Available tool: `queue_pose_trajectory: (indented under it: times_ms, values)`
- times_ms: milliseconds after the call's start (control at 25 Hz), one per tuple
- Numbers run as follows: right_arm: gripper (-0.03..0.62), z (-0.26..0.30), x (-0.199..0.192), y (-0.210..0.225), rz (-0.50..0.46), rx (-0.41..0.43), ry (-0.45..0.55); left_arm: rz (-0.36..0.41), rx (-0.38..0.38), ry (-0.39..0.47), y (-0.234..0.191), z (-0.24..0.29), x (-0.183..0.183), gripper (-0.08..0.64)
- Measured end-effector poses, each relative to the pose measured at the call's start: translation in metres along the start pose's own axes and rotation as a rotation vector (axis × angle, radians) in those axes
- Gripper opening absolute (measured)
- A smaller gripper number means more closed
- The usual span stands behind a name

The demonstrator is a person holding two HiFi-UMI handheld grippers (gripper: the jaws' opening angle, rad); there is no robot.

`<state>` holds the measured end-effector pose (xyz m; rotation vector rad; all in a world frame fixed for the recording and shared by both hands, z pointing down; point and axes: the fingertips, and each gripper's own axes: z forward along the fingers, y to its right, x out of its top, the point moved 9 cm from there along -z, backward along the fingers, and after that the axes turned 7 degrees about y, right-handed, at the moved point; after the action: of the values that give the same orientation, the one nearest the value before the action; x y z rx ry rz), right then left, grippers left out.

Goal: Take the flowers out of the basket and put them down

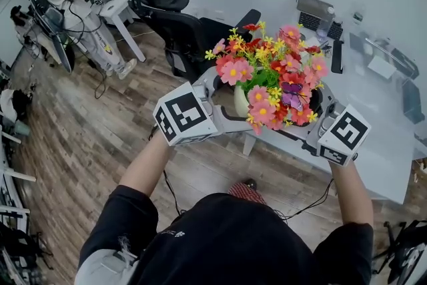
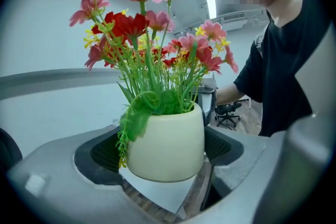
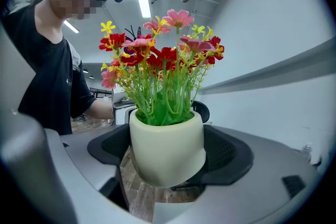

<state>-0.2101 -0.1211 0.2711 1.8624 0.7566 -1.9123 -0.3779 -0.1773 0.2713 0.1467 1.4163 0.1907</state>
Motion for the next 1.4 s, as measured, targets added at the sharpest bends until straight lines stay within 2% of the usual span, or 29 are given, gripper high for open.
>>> queue_pose_trajectory:
  times_ms: [600, 920, 1160, 1400]
  values:
    - [0.443, -0.019, -0.017, -0.014, 0.039, -0.062, 0.02, -0.018, -0.06, 0.058, 0.014, 0.011, -0.015, 0.462]
    - [0.443, -0.009, -0.02, -0.014, 0.044, -0.081, 0.049, -0.014, -0.076, 0.066, 0.006, 0.004, -0.017, 0.462]
    - [0.443, -0.031, -0.028, -0.001, 0.05, -0.094, 0.062, 0.004, -0.087, 0.038, 0.005, 0.031, -0.016, 0.462]
    - [0.443, -0.045, -0.033, 0.003, 0.064, -0.124, 0.101, -0.016, -0.114, 0.071, 0.004, 0.045, -0.018, 0.463]
